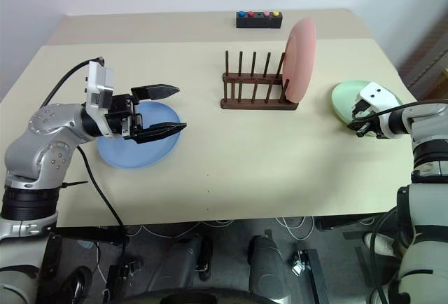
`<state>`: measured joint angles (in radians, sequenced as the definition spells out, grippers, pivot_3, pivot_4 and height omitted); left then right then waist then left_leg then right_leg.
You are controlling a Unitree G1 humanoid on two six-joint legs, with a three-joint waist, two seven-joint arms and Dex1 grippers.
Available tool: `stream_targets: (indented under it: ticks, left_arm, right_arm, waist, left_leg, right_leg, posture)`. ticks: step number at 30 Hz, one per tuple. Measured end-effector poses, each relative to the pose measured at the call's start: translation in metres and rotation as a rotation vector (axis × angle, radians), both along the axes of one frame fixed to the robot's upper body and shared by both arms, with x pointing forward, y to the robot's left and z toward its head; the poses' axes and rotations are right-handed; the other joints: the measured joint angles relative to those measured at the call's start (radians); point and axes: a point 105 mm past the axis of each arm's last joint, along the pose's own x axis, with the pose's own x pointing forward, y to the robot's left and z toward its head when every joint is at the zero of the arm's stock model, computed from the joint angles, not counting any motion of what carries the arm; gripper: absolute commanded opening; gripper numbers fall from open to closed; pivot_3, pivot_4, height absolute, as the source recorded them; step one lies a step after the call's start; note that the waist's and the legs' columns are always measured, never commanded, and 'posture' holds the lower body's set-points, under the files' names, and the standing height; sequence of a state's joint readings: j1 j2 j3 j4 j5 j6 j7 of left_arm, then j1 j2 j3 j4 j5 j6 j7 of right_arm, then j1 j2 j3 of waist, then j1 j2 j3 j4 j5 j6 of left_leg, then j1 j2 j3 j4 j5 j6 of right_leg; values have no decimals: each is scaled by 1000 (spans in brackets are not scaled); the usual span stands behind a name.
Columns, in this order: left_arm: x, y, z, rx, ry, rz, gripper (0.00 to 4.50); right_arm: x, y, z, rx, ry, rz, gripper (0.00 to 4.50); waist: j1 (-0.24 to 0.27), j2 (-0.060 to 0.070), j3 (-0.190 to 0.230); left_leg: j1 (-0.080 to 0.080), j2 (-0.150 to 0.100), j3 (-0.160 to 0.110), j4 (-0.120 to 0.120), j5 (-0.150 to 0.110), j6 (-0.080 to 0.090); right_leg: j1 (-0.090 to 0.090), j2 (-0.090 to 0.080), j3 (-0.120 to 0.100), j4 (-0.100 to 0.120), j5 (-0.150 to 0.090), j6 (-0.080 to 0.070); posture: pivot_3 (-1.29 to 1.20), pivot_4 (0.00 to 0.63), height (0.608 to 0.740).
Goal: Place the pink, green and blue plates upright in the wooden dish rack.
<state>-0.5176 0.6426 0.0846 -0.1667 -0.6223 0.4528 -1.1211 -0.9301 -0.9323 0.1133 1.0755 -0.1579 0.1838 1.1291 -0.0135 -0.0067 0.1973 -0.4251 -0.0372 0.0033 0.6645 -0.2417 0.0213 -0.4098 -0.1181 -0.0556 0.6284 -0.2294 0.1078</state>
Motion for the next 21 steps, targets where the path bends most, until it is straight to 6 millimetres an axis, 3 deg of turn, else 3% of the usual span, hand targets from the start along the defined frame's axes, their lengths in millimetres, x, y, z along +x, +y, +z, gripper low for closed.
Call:
stream_targets:
  ticks: [4, 10, 12, 16, 18, 21]
  left_arm:
    - [1, 1, 0, -2, 3, 4, 4500]
    - [3, -1, 1, -18, 1, 8, 4500]
    - [3, -1, 1, -18, 3, 8, 4500]
    - [3, 0, 2, -22, 2, 12, 4500]
    - [3, 1, 2, -22, 1, 13, 4500]
    - [3, 2, 2, -21, 0, 17, 4500]
  right_arm:
    - [6, 1, 11, 27, -53, -19, 28]
    - [37, 10, 96, 170, -403, -105, 28]
    - [42, 13, 109, 168, -467, -110, 28]
    - [59, 46, 135, 367, -606, -62, 28]
    - [60, 57, 162, 557, -706, -45, 28]
    - [49, 71, 223, 816, -894, 59, 28]
  waist:
    - [-1, 0, 0]
    - [-4, 1, 0]
    - [-2, 1, 0]
    - [-3, 1, 1]
    - [-2, 3, 2]
    - [3, 4, 3]
  left_leg:
    - [0, 0, 0, 0, 0, 0]
    - [0, 0, 0, -1, 0, -1]
    - [0, 0, 0, -1, 0, -1]
    - [0, 0, 0, -1, 0, -1]
    - [-1, 0, 0, -1, 0, -1]
    - [-1, 0, 0, -1, 0, 0]
  right_leg:
    - [0, 0, 0, 0, 0, 0]
    - [-1, 0, 0, 0, 0, 0]
    - [-1, 0, 0, 0, 0, 0]
    - [-1, 0, 0, 1, 0, 0]
    - [-2, 0, 0, 1, 0, 0]
    - [-1, 0, 0, 0, 0, 0]
  posture:
    - [0, 150, 735]
    - [0, 150, 735]
    - [0, 150, 735]
    - [0, 150, 735]
    - [0, 150, 735]
    - [0, 150, 735]
